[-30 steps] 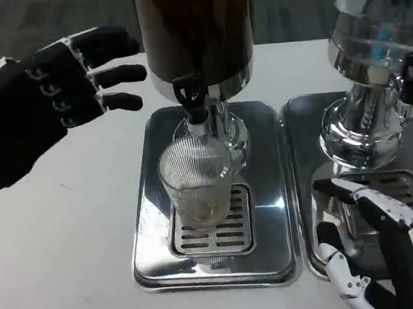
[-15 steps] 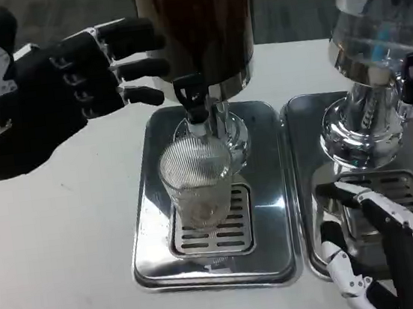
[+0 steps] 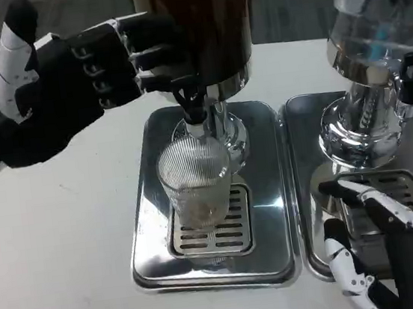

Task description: Grasp the cup under the faucet to collect the drink, then remove the cup.

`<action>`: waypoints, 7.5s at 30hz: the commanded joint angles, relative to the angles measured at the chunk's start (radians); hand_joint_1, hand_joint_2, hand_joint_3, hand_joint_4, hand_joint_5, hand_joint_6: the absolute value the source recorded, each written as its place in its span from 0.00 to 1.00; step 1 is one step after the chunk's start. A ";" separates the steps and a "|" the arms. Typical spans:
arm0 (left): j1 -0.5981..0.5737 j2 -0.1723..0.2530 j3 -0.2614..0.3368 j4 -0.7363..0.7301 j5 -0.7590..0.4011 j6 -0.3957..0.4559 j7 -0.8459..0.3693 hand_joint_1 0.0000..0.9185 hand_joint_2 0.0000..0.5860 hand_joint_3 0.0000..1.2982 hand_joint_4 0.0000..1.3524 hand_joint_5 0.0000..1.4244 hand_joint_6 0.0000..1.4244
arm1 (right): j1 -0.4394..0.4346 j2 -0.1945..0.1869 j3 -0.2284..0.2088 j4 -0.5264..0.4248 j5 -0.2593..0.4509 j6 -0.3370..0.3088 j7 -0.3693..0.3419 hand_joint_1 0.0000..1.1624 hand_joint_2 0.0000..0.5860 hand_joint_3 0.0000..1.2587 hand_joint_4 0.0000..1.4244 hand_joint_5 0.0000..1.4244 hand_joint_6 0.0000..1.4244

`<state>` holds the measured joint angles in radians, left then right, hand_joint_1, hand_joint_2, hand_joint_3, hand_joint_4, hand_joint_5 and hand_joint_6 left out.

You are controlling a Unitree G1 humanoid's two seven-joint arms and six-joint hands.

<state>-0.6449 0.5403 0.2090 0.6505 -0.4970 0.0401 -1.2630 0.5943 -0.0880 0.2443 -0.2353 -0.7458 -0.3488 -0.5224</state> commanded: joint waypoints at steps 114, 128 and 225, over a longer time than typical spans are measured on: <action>0.121 -0.099 -0.232 -0.056 0.228 -0.581 0.114 0.00 0.06 0.24 0.14 0.10 0.18 | -0.014 -0.051 -0.080 -0.005 0.096 -0.031 0.059 0.25 0.75 0.29 0.22 0.21 0.15; 0.146 -0.071 -0.243 -0.112 0.239 -0.612 0.146 0.00 0.06 0.24 0.14 0.10 0.19 | -0.016 -0.049 -0.078 -0.010 0.101 -0.034 0.072 0.25 0.75 0.29 0.22 0.21 0.15; 0.216 -0.010 -0.248 -0.233 0.272 -0.678 0.267 0.00 0.12 0.25 0.15 0.11 0.20 | -0.561 -0.166 -0.063 0.242 0.494 0.071 0.738 0.31 0.32 0.00 0.00 0.00 0.00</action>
<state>-0.4516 0.5180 -0.0279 0.4200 -0.2341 -0.6418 -0.9751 0.0446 -0.2498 0.1777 -0.0055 -0.2513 -0.2908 0.2103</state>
